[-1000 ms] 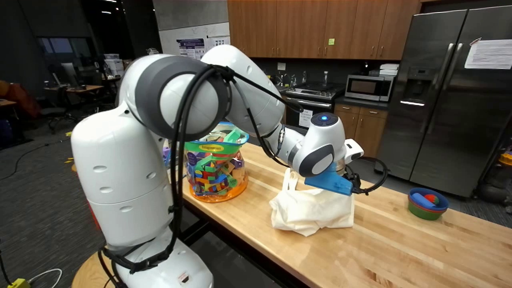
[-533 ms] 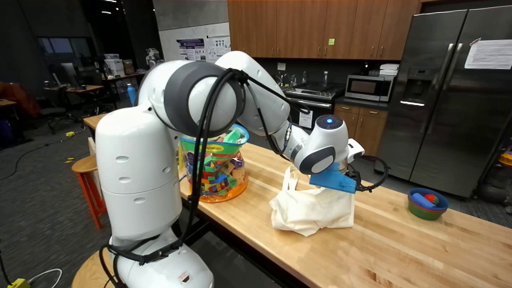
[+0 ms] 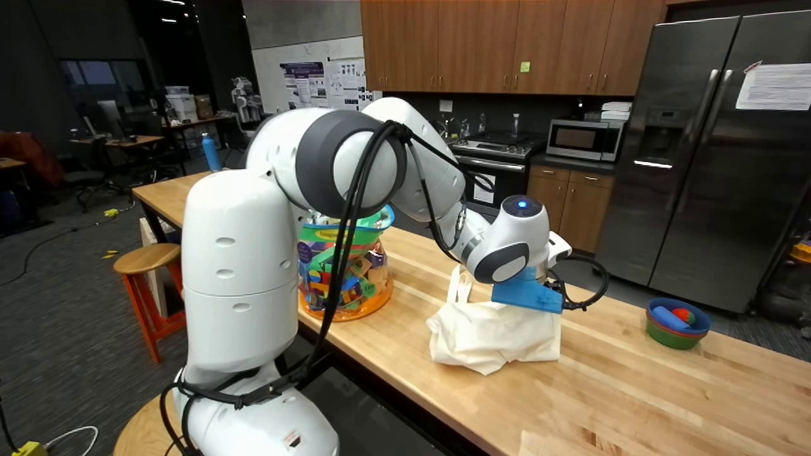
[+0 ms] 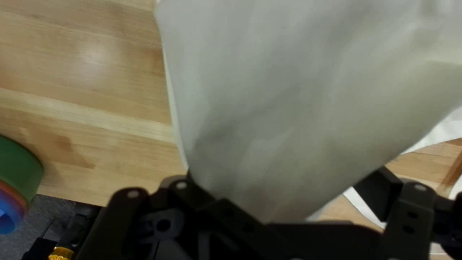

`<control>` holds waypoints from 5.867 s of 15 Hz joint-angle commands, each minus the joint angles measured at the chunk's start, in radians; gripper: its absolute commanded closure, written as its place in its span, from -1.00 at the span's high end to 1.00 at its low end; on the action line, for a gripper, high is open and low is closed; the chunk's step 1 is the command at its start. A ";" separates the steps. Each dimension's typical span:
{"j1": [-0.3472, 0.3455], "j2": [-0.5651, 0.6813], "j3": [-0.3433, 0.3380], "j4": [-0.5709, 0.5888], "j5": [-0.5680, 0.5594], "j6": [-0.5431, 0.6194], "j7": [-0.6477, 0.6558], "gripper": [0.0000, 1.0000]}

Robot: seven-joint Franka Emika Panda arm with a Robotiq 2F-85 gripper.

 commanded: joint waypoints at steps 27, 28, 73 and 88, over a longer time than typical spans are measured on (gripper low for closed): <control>-0.019 -0.012 0.008 -0.015 0.024 0.025 -0.042 0.04; -0.019 -0.011 0.007 -0.014 0.021 0.033 -0.038 -0.11; -0.091 0.011 0.240 0.239 0.144 0.041 0.261 -0.98; -0.075 -0.023 0.355 0.224 0.176 -0.157 0.061 -0.98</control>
